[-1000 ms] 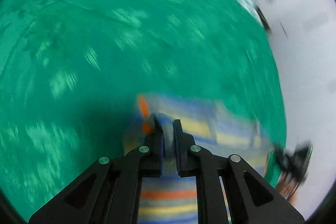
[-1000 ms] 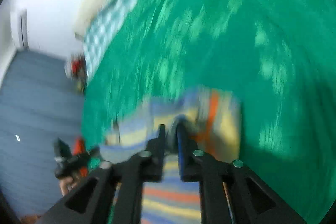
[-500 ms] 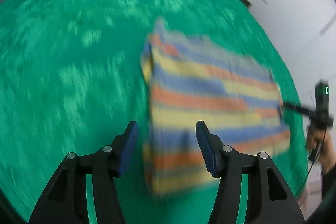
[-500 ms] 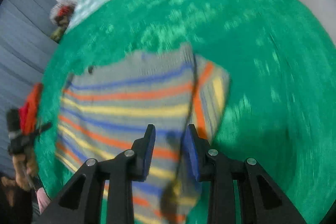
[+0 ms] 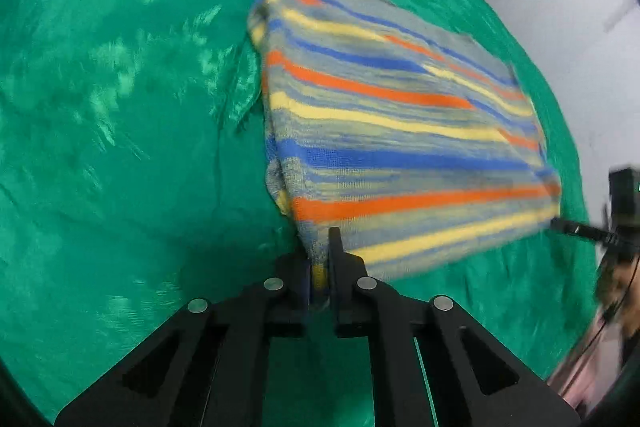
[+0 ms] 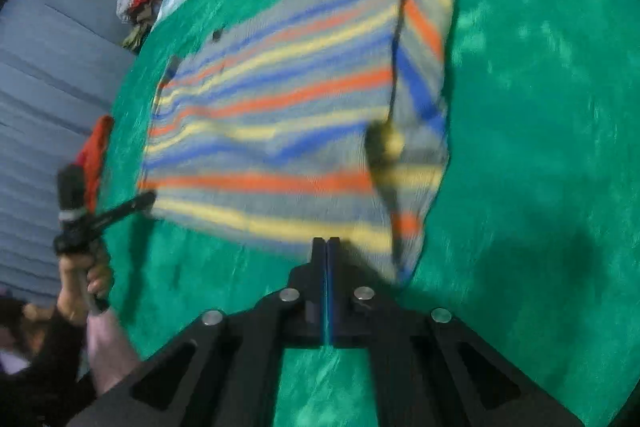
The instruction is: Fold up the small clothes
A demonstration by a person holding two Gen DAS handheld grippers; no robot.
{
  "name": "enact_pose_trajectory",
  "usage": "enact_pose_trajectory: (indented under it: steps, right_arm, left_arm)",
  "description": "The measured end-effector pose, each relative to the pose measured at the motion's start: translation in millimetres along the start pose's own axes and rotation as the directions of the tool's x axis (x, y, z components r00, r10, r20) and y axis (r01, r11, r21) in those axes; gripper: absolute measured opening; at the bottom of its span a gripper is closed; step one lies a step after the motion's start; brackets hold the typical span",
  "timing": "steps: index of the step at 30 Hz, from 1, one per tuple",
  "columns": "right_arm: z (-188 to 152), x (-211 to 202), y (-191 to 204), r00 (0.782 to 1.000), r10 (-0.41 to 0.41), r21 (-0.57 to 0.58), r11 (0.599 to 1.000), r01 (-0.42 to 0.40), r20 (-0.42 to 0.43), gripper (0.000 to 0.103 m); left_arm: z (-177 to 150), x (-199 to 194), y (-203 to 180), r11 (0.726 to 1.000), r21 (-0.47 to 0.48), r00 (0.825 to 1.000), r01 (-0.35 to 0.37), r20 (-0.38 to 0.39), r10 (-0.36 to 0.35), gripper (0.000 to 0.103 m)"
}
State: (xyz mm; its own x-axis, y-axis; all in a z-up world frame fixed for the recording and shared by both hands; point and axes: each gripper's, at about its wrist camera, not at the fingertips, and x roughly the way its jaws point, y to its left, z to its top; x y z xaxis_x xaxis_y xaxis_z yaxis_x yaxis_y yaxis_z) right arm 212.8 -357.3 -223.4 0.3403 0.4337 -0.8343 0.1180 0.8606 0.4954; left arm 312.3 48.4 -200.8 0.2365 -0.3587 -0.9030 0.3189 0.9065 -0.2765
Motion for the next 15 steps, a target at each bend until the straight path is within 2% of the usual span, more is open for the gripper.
enact_pose_trajectory:
  steps: [3,5,6,8,9,10,12,15]
  right_arm:
    - [-10.4,-3.1,1.3,0.993,-0.073,-0.035,0.997,0.07,-0.093,0.0]
    - [-7.1,0.3,-5.8,0.986,-0.129,-0.051,0.991,0.124,-0.107,0.001]
    - [-1.9,-4.2,-7.7,0.988,-0.131,-0.052,0.991,0.127,-0.084,0.003]
    - [17.2,-26.8,-12.2,0.994,-0.108,-0.032,0.994,0.108,0.013,0.022]
    - [28.6,-41.7,-13.7,0.992,-0.094,-0.024,0.995,0.096,0.079,0.041]
    - [42.5,-54.4,-13.6,0.985,-0.096,-0.024,0.995,0.101,0.146,0.051]
    - [72.4,-64.8,-10.2,0.967,-0.103,-0.048,0.992,0.117,0.234,0.051]
    - [122.7,-52.0,-7.7,0.949,-0.13,-0.059,0.986,0.153,0.286,0.051]
  left_arm:
    - [0.5,2.6,0.3,0.997,0.079,0.995,-0.009,-0.095,0.016,0.006]
    - [4.3,9.5,-1.7,0.994,0.1,0.992,-0.044,-0.114,0.056,0.015]
    - [7.0,9.0,-2.8,0.994,0.101,0.992,-0.048,-0.115,0.06,0.02]
    - [10.5,-0.9,-1.0,0.995,0.076,0.994,-0.057,-0.09,0.064,0.044]
    - [11.7,-9.4,1.4,0.996,0.059,0.996,-0.067,-0.053,0.07,0.061]
    - [11.9,-18.0,4.1,0.997,0.045,0.997,-0.07,-0.013,0.071,0.066]
    - [13.2,-31.6,11.4,0.998,0.009,0.997,-0.06,0.042,0.06,0.066]
    - [17.9,-40.7,21.8,0.998,-0.061,0.995,-0.034,0.087,0.039,0.066]
